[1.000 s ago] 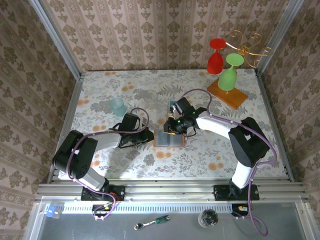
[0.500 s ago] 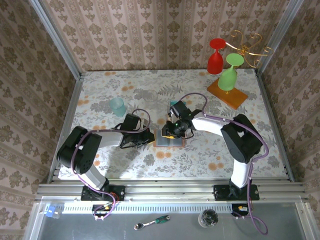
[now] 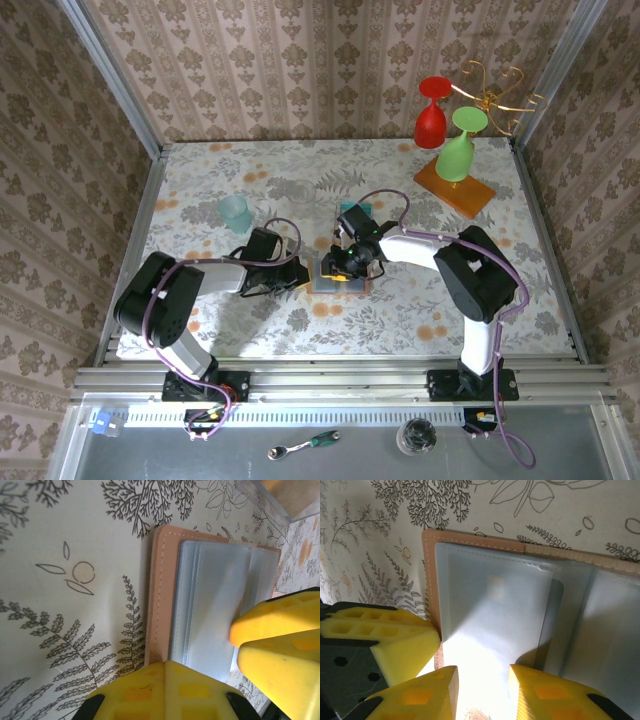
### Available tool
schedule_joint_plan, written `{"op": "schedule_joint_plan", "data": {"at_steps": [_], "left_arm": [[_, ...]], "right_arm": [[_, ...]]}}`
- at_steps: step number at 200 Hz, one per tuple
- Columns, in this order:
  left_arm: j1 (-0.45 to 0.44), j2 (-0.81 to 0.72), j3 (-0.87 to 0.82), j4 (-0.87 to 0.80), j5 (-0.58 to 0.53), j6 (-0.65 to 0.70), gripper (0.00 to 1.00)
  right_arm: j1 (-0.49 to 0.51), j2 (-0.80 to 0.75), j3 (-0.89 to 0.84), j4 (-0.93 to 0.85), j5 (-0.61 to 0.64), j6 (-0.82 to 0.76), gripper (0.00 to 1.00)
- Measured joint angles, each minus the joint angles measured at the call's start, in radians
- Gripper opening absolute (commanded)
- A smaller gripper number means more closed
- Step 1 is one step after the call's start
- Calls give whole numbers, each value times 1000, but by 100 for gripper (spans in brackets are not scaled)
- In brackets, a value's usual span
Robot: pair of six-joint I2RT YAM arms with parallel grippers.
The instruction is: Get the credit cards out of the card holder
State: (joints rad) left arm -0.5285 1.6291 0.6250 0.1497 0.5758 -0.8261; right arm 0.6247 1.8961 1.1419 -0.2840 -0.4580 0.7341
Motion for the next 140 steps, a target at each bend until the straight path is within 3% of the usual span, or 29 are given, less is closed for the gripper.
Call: {"op": "schedule_joint_plan", "data": {"at_steps": [140], "left_arm": [[0,10,-1,-1,1,0,0]], "right_arm": [[3,-7,8,-40,65,-1,34]]}}
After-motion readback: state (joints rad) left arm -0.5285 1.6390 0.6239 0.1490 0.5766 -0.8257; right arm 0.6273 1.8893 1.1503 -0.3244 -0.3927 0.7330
